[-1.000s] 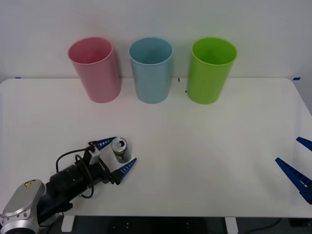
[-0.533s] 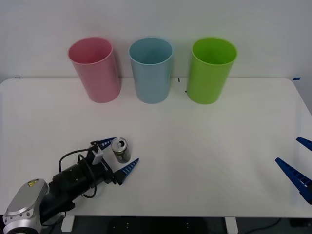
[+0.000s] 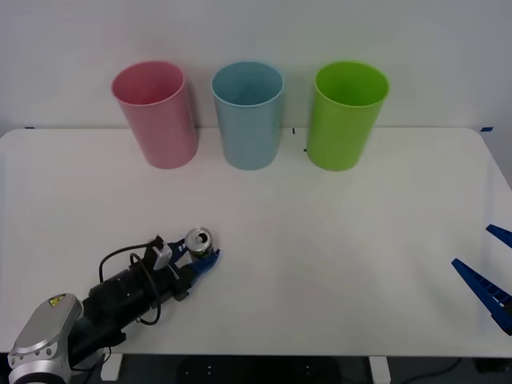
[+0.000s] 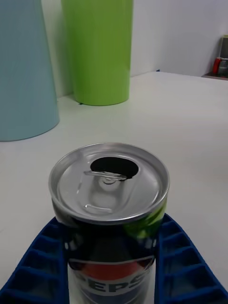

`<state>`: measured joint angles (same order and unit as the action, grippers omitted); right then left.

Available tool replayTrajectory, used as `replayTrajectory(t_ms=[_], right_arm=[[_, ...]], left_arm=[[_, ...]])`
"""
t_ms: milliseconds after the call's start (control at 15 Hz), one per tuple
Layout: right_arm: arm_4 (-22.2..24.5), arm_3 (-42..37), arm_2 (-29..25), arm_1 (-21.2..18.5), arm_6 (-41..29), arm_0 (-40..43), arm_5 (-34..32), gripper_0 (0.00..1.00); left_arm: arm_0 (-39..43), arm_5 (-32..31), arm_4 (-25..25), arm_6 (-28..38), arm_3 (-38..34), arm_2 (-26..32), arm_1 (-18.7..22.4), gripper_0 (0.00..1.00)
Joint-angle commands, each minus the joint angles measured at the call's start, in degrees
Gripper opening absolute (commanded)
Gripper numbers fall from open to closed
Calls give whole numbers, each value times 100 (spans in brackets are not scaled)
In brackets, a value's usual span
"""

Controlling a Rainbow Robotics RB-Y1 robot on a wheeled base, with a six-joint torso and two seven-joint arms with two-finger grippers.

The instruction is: Grasp the object on the table and drop it into the matching bin: aluminum can to the light blue bin, PET bottle to the pink bin.

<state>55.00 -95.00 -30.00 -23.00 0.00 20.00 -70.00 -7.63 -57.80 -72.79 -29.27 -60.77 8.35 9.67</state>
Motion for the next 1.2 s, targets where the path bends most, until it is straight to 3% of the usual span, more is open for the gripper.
replayTrajectory(t_ms=[67,533,800,1067,1200], right_arm=[[0,0,0,0,0,0,0,100],[0,0,0,0,0,0,0,100],[0,0,0,0,0,0,0,100],[0,0,0,0,0,0,0,100],[0,0,0,0,0,0,0,100]], left_arm=[[7,-3,37,0,4,0,9,0],[25,-38,213,255,-251,9,202,0],[95,-38,406,1116,-822,9,413,0],[104,-20,714,1415,-1121,0,422,0],[104,94,802,1872,-1464,0,413,0]])
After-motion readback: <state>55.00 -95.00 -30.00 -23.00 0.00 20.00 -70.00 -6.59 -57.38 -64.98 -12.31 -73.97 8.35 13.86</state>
